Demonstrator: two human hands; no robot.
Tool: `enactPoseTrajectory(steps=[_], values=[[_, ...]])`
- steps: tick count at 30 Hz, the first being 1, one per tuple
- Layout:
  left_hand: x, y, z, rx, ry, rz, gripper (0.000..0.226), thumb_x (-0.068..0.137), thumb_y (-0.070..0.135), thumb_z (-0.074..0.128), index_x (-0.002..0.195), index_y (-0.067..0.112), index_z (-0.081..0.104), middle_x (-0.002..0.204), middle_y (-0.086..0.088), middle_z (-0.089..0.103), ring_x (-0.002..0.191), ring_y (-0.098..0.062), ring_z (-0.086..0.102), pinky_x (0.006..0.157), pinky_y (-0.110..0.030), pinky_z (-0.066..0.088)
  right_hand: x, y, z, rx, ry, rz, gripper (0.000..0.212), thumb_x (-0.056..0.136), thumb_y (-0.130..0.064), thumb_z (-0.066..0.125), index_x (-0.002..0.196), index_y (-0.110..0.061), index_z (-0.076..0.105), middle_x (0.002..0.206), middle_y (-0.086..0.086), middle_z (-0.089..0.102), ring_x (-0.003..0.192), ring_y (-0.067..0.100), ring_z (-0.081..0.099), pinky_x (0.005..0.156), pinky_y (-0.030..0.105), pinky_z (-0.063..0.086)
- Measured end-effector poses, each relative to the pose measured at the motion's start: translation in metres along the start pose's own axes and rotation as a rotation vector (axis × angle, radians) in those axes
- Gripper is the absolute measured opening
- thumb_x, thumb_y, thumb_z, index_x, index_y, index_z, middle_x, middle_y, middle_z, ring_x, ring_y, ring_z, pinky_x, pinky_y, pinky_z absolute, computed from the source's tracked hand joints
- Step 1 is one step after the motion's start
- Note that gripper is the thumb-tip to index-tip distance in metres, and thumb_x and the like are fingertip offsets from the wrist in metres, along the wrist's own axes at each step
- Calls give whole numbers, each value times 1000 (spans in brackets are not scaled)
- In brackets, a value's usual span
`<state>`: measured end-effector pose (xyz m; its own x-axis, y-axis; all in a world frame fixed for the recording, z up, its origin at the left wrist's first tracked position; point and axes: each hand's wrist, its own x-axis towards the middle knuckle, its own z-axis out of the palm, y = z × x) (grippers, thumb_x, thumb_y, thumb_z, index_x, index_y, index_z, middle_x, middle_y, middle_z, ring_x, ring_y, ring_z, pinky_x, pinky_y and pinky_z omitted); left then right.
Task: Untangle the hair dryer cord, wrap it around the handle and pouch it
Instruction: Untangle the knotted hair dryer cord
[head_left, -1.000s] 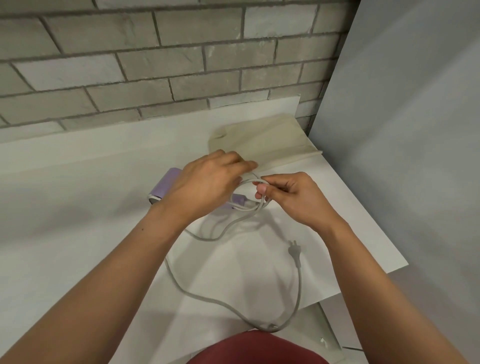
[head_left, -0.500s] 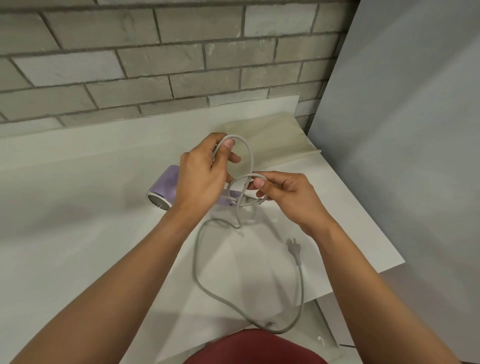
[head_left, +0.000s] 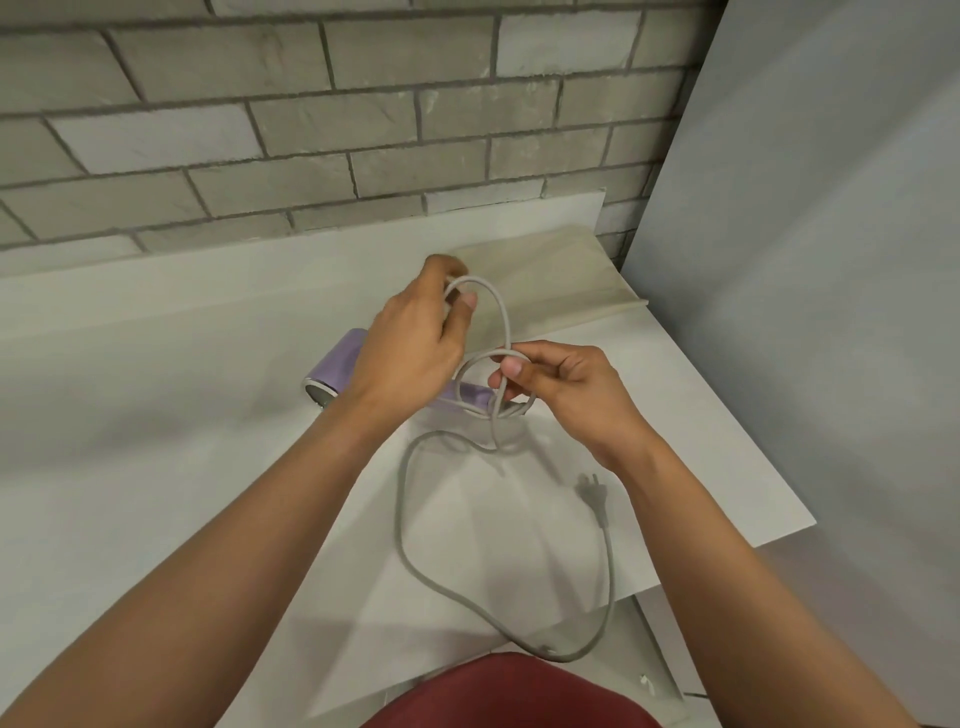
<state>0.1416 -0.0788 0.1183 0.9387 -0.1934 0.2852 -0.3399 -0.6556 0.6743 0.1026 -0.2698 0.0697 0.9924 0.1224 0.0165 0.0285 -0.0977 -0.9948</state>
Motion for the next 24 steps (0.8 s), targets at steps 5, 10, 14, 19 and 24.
enactPoseTrajectory(steps=[5,10,14,19,24], values=[[9,9,-17,586,-214,539,58,97,23,61,152,31,46,155,1,46,134,-27,45,107,-44,42,1,-4,-5,-122,-69,-17,13,101,-32,69,101,-30,82,92,-4,81,86,11,74,89,21,55],[13,3,-30,803,-196,573,38,103,53,41,121,35,70,115,11,71,111,-21,57,98,-37,33,-2,-7,-5,-149,-82,-37,15,102,-32,69,96,-34,83,92,-7,81,86,9,74,80,11,50],[11,-4,-23,704,22,408,43,106,49,45,93,19,74,78,-2,75,80,-31,66,88,-42,40,-1,-5,-1,-98,-29,-43,14,101,-34,69,103,-30,82,96,-4,82,86,11,78,82,15,55],[0,-13,-15,338,75,19,42,105,47,45,88,17,68,71,-1,74,76,-34,67,79,-42,52,2,-5,-5,-106,-37,-58,17,101,-37,69,107,-25,81,97,3,81,95,21,78,90,23,57],[-7,-22,-16,101,69,-236,37,103,47,46,84,21,65,71,7,74,84,-25,67,78,-45,56,3,0,-8,-148,-58,-52,15,103,-23,68,110,-19,80,94,3,80,92,17,77,90,22,58]])
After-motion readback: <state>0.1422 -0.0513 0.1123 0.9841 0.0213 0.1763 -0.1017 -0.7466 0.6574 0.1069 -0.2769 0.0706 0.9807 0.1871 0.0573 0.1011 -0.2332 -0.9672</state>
